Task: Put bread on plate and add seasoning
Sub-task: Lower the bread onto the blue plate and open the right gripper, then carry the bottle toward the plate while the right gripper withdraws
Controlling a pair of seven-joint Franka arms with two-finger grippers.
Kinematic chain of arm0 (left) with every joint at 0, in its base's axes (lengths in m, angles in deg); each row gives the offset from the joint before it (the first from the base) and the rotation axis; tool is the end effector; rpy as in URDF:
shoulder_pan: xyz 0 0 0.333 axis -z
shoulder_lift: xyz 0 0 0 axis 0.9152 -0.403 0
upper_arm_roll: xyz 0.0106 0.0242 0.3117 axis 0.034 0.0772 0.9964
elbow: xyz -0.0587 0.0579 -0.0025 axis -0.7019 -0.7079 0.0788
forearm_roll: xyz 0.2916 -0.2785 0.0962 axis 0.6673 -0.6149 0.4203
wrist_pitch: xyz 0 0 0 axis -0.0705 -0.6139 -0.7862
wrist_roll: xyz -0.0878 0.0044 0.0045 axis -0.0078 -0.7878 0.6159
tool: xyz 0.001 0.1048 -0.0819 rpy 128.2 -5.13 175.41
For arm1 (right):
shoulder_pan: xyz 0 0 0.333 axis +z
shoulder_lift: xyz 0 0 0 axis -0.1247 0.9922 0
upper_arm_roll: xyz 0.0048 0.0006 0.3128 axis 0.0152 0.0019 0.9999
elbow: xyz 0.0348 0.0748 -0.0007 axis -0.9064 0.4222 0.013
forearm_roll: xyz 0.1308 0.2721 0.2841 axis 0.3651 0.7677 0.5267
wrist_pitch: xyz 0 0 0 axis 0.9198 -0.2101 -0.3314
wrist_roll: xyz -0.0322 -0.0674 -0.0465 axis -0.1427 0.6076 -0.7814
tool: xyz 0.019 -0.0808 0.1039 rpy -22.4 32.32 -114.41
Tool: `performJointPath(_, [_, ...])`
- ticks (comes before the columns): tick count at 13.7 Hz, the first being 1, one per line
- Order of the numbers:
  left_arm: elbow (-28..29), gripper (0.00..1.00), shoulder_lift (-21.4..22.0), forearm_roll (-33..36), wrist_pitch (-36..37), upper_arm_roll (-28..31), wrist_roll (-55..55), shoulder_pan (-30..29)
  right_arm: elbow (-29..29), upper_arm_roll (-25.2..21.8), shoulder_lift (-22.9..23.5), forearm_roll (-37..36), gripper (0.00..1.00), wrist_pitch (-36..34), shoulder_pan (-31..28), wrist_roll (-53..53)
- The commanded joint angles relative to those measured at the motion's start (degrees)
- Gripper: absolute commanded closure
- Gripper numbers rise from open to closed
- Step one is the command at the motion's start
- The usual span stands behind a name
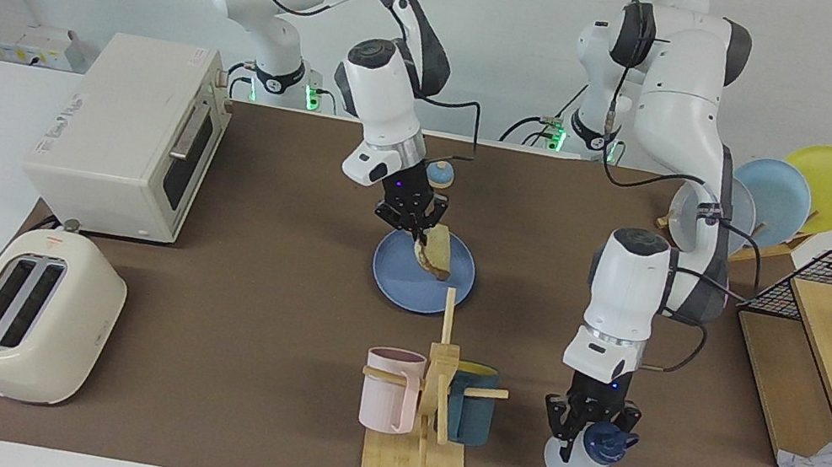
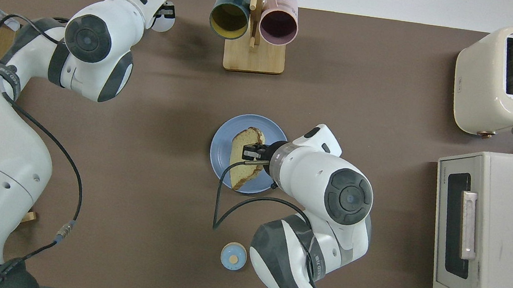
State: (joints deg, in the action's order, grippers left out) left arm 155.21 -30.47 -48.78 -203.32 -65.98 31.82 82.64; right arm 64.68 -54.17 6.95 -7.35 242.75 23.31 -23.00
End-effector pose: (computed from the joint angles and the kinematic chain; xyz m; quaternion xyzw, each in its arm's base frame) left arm 0.7560 -0.1980 0.3297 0.9440 0.0076 0.3292 0.0206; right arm 0.5156 0.3440 0.3429 -0.9772 0.0151 -0.1292 0.1678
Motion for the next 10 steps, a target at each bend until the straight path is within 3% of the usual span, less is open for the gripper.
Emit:
performJointPath(1, [7.7,1.00,7.8,0.5,2.1,0.0,-2.6,0.4,1.6,0.3,-1.4,1.8,1.00,-1.1,-1.6,2.6])
performJointPath(4, [13.7,1.00,14.9,0.5,7.4,-0.7,-7.5,0.6,1.7,0.3,-1.5,1.8,1.00,-1.8,-2.3,2.5])
performJointPath(5, [15.8,1.00,17.4,0.4,8.9,-1.3,-9.6,0.6,1.7,0.3,-1.5,1.9,0.89,-3.0,-2.4,2.3])
performJointPath(6, [18.4,1.00,20.4,0.4,10.9,-2.0,-10.8,0.6,1.4,0.1,-1.6,1.9,0.73,-4.4,-2.9,2.3])
performJointPath(8, [22.5,1.00,25.5,0.4,15.0,-4.2,-12.7,0.7,0.3,0.2,-1.5,1.8,0.16,-4.7,-4.4,2.3])
performJointPath(9, [23.5,1.00,27.6,0.1,17.9,-5.3,-14.0,0.7,0.0,0.1,-1.7,1.9,0.00,-4.9,-4.4,2.1])
performJointPath(10, [24.0,1.00,29.1,-2.0,21.0,-6.0,-16.2,0.8,-0.3,0.0,-2.3,1.9,0.00,-5.2,-4.4,2.1])
